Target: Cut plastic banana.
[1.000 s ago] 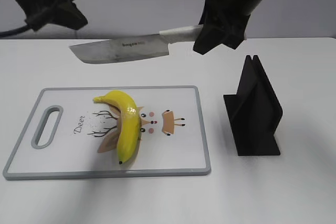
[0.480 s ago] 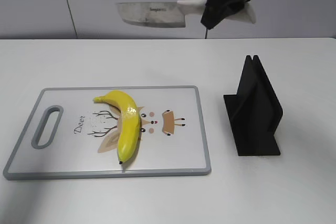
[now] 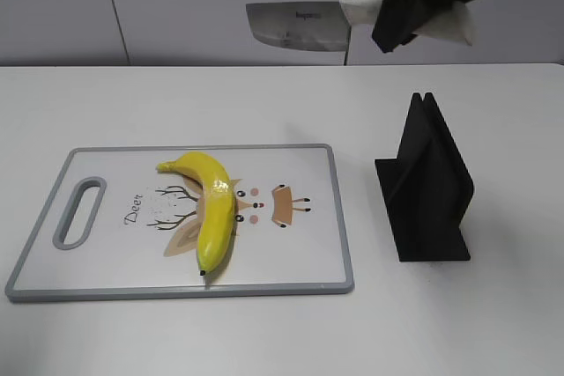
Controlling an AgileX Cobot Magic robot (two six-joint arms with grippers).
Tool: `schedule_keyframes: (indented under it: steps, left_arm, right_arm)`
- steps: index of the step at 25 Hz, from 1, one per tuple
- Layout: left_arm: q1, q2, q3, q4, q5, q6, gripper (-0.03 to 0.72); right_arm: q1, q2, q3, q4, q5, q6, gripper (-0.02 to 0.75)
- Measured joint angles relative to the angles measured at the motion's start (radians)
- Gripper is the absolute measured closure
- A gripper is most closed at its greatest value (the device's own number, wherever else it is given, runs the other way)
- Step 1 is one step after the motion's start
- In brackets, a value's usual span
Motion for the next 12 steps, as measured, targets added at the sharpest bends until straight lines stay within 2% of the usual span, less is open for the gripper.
schedule_keyframes:
  steps: [2,7,12]
  left_arm:
    - [0.000,-0.103,0.088,-0.002,0.003,-0.001,0.133]
    - [0.000,-0.380,0.283,0.003,0.003,-0.003,0.133]
    - [0.000,-0.677,0.419,0.004,-0.046,-0.003,0.133]
  right_arm:
    - [0.000,-0.088,0.097,0.006,-0.039,0.019,0.573]
    - [0.000,-0.311,0.390,0.004,-0.277,0.065,0.573]
    - [0.000,-0.473,0.625,-0.058,-0.415,0.223,0.573]
